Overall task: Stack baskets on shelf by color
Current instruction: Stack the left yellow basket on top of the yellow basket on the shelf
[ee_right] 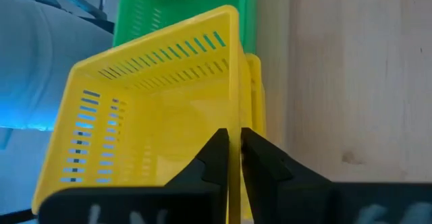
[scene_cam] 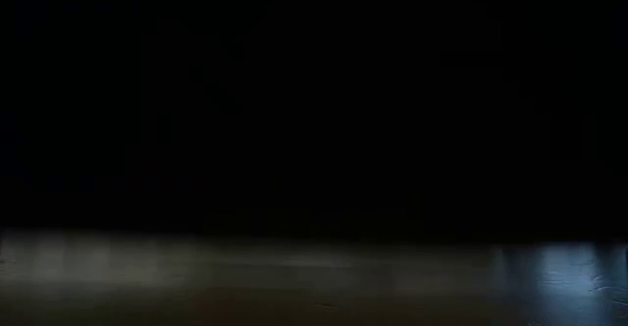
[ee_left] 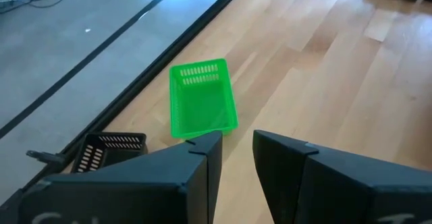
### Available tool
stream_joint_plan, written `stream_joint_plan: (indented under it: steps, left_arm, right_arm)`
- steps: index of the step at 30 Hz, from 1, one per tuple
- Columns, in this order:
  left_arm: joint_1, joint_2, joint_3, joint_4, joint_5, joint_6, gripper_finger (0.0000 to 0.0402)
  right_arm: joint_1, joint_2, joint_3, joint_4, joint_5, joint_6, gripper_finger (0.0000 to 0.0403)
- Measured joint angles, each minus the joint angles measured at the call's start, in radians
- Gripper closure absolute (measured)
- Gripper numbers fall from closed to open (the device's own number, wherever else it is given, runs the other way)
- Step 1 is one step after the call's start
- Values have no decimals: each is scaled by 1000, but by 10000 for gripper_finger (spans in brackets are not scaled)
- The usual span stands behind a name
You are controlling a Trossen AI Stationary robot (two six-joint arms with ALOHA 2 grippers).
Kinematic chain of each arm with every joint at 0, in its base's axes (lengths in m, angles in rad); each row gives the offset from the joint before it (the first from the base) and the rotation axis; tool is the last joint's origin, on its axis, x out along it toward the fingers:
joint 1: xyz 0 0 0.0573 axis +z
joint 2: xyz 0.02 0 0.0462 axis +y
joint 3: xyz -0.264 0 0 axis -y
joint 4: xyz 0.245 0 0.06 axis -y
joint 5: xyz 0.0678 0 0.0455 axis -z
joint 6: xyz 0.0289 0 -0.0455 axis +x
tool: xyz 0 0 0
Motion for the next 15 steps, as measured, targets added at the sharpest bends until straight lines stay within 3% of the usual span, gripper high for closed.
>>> stream_joint_plan:
  steps: [15]
  left_arm:
    - [0,0,0,0,0,2,324]
  right_arm:
    - [0,1,0,20,-42,74,372]
